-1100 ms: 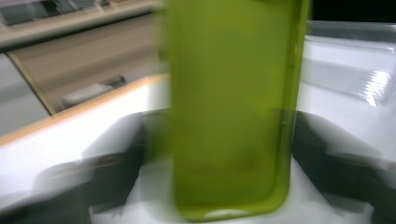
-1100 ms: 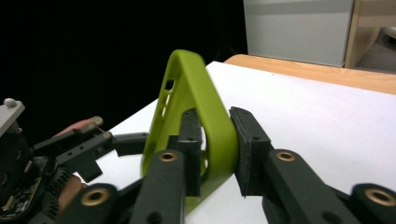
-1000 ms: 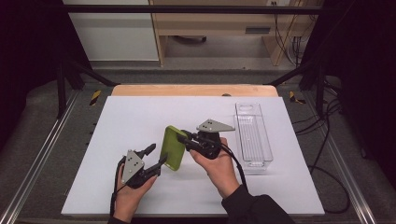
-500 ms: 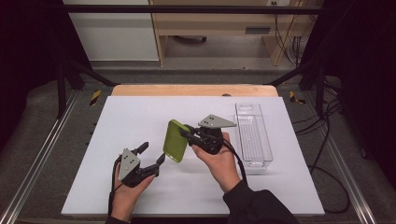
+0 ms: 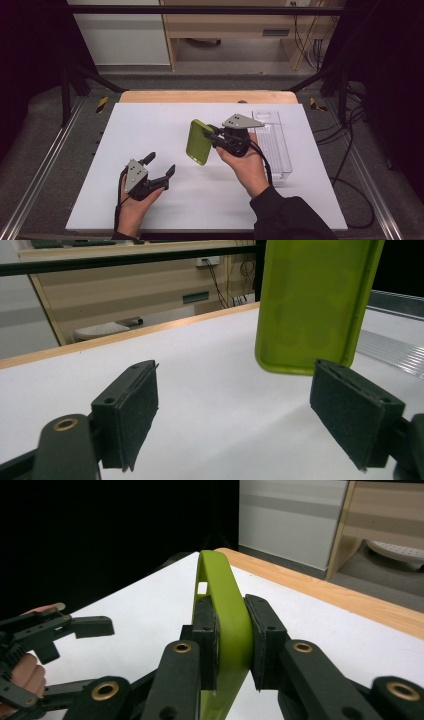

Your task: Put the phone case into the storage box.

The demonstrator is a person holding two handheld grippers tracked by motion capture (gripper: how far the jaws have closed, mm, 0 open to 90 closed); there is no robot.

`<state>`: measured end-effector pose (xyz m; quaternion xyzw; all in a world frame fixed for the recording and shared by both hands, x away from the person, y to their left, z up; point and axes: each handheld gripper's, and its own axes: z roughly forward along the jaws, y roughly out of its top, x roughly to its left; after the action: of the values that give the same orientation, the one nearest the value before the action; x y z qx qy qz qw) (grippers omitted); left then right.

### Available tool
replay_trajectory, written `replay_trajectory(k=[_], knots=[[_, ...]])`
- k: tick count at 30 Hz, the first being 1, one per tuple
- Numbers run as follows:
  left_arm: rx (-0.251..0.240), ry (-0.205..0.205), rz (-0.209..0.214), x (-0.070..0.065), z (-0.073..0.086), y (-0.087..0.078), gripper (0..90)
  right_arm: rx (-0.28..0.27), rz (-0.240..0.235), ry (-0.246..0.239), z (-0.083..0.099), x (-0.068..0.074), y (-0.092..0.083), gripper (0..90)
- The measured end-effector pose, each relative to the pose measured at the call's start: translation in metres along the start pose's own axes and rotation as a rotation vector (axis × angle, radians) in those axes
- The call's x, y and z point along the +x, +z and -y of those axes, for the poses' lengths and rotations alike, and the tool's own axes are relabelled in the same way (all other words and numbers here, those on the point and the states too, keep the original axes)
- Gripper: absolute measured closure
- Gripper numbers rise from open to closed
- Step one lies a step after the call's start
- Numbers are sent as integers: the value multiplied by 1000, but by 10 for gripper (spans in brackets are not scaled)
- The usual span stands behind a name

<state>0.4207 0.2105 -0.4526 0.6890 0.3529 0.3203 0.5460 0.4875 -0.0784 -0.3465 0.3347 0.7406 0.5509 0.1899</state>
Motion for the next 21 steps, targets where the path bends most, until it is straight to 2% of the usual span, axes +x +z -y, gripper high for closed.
replay_trajectory(k=[12, 21], knots=[[2, 2, 2, 3, 1, -2, 147, 9, 47, -47, -8, -19, -16, 766], [-10, -17, 22, 9, 2, -9, 50, 18, 88, -70, -13, -42, -33, 766]])
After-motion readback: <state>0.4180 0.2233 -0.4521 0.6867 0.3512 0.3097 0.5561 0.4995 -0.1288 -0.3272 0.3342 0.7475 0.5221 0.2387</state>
